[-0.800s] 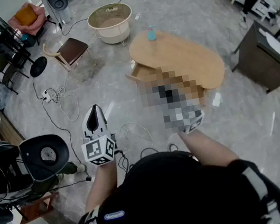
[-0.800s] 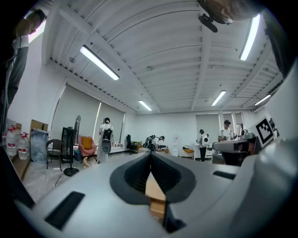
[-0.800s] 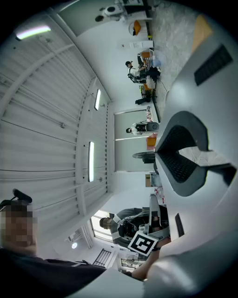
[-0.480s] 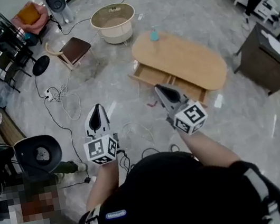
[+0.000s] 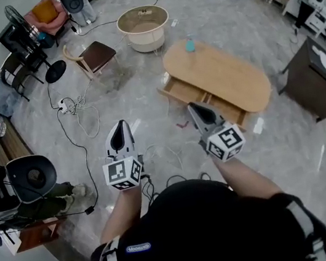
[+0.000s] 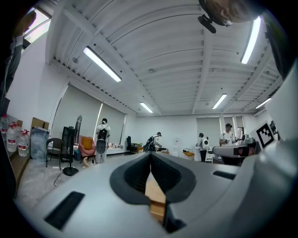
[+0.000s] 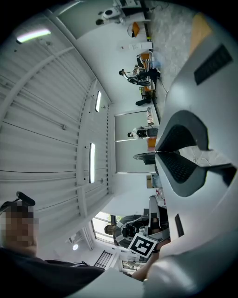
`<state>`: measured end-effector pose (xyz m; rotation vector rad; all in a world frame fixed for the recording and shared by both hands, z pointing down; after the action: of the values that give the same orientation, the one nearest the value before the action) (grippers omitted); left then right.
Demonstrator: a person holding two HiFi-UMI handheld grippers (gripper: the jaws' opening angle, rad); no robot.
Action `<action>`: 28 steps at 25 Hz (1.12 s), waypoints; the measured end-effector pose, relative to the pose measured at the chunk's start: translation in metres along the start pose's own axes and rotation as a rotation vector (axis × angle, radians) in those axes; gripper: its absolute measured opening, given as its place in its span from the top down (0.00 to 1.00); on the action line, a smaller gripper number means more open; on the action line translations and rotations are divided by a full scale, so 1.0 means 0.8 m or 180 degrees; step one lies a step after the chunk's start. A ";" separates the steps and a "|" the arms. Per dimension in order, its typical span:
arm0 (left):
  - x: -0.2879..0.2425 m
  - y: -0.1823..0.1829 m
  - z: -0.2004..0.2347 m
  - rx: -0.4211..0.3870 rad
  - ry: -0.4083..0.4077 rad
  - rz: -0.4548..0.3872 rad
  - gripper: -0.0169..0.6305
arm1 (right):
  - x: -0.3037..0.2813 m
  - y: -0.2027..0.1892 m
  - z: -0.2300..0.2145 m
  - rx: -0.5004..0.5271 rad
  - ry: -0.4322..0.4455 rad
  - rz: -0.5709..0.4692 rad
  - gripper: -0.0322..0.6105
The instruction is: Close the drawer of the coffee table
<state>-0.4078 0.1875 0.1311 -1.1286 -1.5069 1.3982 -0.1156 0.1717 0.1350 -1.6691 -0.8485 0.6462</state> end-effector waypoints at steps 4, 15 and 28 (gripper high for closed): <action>0.002 0.000 0.000 0.0010 -0.0019 -0.0039 0.96 | -0.001 -0.001 0.003 -0.0010 0.0030 -0.0019 0.93; -0.002 -0.010 -0.001 0.0065 -0.0229 0.0035 0.66 | -0.006 -0.001 0.013 -0.0111 0.0295 -0.0167 0.67; 0.014 -0.008 0.016 0.0015 -0.0077 -0.0184 0.57 | -0.006 0.003 0.018 0.0028 0.0257 -0.0226 0.61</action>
<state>-0.4240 0.1942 0.1358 -1.0605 -1.5403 1.3799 -0.1287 0.1758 0.1289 -1.6384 -0.8419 0.5297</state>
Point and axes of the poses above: the fingertips, and each gripper's own axes: x backward along the fingers, z to its left, y out of its top, the point moved 8 cm from there along x, backward along the fingers, and after that the axes turned 10 degrees about -x, right-handed, at the moved point
